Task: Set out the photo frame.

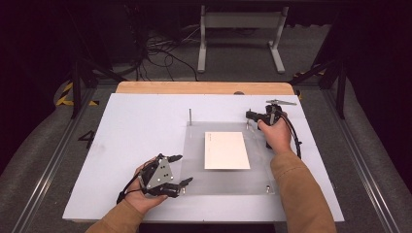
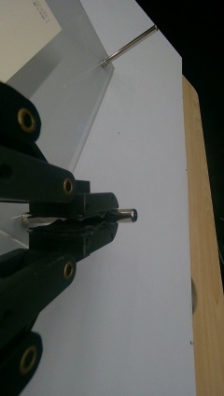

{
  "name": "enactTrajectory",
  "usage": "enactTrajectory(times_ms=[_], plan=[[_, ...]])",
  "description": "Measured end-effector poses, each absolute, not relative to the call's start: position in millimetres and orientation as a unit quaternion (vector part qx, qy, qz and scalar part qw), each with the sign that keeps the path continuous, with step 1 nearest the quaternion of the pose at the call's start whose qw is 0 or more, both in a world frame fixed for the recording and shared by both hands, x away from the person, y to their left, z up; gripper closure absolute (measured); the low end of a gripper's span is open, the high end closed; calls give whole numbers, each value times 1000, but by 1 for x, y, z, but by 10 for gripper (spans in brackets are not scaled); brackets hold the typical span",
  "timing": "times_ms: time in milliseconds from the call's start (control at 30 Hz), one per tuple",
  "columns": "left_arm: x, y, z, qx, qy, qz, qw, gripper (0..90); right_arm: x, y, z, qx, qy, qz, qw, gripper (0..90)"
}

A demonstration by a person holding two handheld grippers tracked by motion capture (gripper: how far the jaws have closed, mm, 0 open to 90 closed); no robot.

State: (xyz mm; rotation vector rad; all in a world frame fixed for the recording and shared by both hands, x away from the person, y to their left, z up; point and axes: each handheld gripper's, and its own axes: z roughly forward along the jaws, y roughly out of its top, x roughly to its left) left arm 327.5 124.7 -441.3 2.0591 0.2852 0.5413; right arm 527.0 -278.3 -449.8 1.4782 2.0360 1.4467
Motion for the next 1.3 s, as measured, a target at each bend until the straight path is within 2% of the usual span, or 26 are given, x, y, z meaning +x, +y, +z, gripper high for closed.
enactTrajectory(times_ms=[267,333,433,467,567,733,800,867,1033,1300], plan=[[332,117,-440,831,110,222,498,263,527,-279,-453,507,694,498,111,840],[333,116,-440,829,106,224,501,297,528,-278,-454,507,695,497,111,841],[331,117,-438,816,93,245,515,462,528,-277,-454,505,699,494,115,841],[330,117,-437,815,94,246,516,492,527,-277,-454,505,699,493,116,842],[331,117,-434,810,94,247,524,529,527,-276,-452,504,703,486,122,842],[332,118,-434,811,93,248,522,536,526,-276,-451,505,704,486,117,829],[333,119,-434,810,96,245,524,537,525,-275,-447,497,716,472,133,761],[334,119,-433,809,98,242,526,536,522,-277,-444,485,719,476,148,635],[335,119,-431,810,101,238,527,535,508,-282,-428,448,734,477,183,567],[338,119,-426,810,108,229,530,532,470,-294,-407,420,724,511,196,455]])
